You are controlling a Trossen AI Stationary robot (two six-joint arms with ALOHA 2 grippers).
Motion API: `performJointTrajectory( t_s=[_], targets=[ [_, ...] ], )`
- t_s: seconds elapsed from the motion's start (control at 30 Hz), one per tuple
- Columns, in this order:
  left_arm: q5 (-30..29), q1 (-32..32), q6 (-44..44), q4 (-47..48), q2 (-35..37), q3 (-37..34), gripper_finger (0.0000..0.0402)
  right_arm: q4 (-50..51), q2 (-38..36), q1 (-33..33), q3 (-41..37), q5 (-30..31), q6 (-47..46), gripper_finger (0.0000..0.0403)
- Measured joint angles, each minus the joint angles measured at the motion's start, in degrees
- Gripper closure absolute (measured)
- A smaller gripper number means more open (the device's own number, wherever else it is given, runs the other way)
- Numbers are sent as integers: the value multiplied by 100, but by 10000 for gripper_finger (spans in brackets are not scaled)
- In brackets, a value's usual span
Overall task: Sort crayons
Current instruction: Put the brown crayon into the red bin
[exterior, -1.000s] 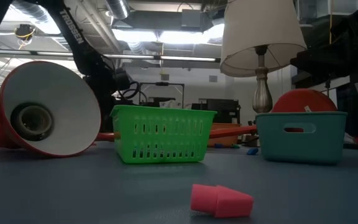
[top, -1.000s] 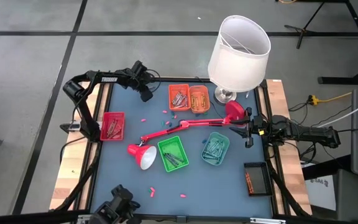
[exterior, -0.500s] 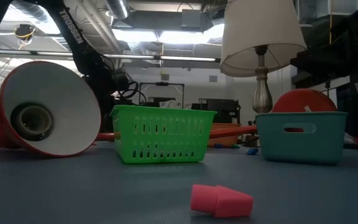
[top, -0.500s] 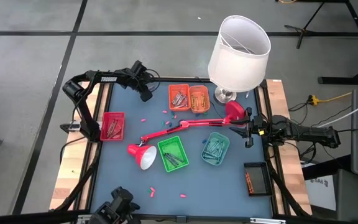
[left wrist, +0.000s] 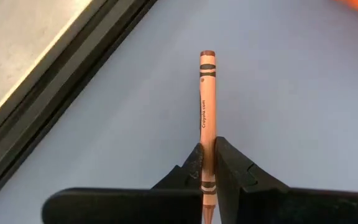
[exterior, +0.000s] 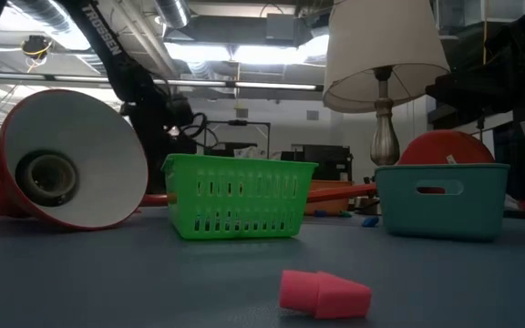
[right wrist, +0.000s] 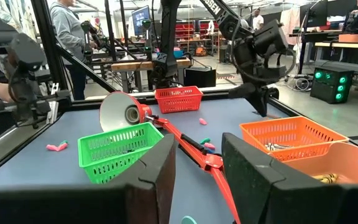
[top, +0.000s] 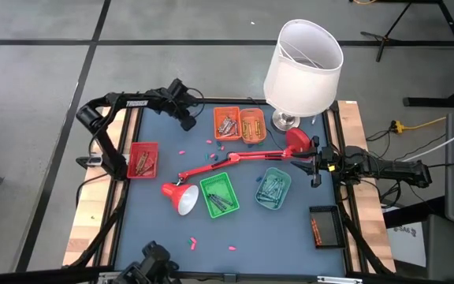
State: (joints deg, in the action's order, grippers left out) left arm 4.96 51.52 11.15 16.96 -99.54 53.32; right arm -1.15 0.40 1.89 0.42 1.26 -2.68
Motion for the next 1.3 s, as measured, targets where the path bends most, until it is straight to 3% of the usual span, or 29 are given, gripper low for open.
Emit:
performJointTrajectory(
  t_s=[0.23, 0.5, 0.7, 0.87, 0.97, 1.13, 1.3],
  targets=[
    [362, -31, -202, 586, 593, 9, 400, 0, -2, 2, -1, 0, 0, 274],
    [363, -314, -705, 2893, 1783, 12, 400, 0, 0, 0, -1, 2, -1, 274],
    [170, -986, -1917, 4629, 2735, 19, 399, 2, -1, 2, -2, 2, -1, 274],
    [-876, -1661, -3299, 5597, 3248, 20, 398, 2, 0, 2, -2, 2, 0, 274],
    [-1202, -2004, -4011, 6087, 3413, 20, 398, 2, 0, 0, -2, 2, -2, 274],
    [-1220, -2519, -4810, 6678, 3473, 22, 397, 0, 0, 0, 0, 2, -2, 274],
    [-837, -3045, -5127, 6810, 3470, 21, 397, 0, -1, 1, -1, 1, -2, 274]
  ],
)
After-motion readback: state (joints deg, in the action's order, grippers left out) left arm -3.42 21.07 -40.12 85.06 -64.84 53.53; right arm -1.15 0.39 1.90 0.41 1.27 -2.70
